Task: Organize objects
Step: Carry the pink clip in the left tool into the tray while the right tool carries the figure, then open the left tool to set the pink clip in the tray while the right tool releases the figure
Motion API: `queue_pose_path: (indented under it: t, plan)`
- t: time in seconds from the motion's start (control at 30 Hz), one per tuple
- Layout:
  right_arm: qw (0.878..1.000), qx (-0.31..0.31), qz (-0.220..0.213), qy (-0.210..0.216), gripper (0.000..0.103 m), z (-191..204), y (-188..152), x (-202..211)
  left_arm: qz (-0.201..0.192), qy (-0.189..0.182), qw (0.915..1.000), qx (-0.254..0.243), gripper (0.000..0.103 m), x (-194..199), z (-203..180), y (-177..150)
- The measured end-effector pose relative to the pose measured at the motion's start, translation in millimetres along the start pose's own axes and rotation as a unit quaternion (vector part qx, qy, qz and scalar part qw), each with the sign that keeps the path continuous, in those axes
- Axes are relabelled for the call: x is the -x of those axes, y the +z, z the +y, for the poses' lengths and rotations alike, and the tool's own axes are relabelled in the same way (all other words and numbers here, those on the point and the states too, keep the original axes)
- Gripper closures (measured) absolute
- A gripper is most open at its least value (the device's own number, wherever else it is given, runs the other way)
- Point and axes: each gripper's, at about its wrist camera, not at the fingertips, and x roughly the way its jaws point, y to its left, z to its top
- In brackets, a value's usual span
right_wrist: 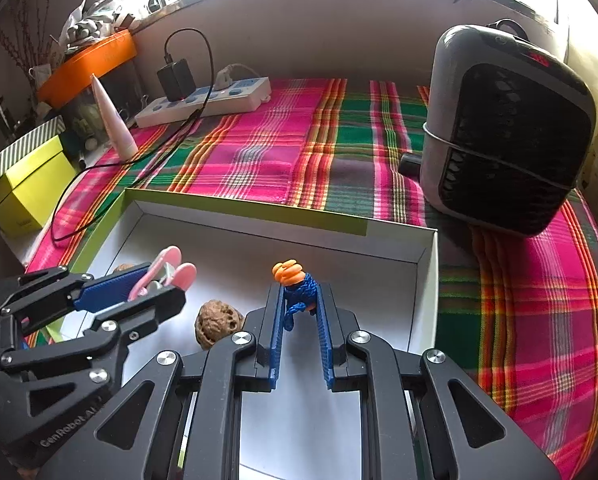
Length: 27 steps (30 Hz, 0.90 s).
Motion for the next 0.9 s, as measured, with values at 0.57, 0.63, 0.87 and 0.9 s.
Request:
queue_pose_path:
  t: [0.57,0.63,0.87,0.9]
  plan:
    - [1.000,0.003,0.007,-0.005,0.086,1.1,0.2,-5.3,0.015,0.008,0.9999,0.001,0.080,-13.3,2.5,2.3]
    - [1.000,0.004,0.009,-0.005,0.086,1.5,0.2,-6.1,0.016,0.009,0.9998,0.002,0.080,-14.4,3.7,2.9]
    - [1.000,0.006,0.012,-0.008,0.086,2.9,0.8,-8.2,0.018,0.012,0.9998,0.006,0.080,-15.5,5.4,3.3]
    - [1.000,0.006,0.012,-0.009,0.086,2.9,0.9,-8.1,0.018,0.013,0.9997,0.006,0.080,-15.5,5.5,3.4]
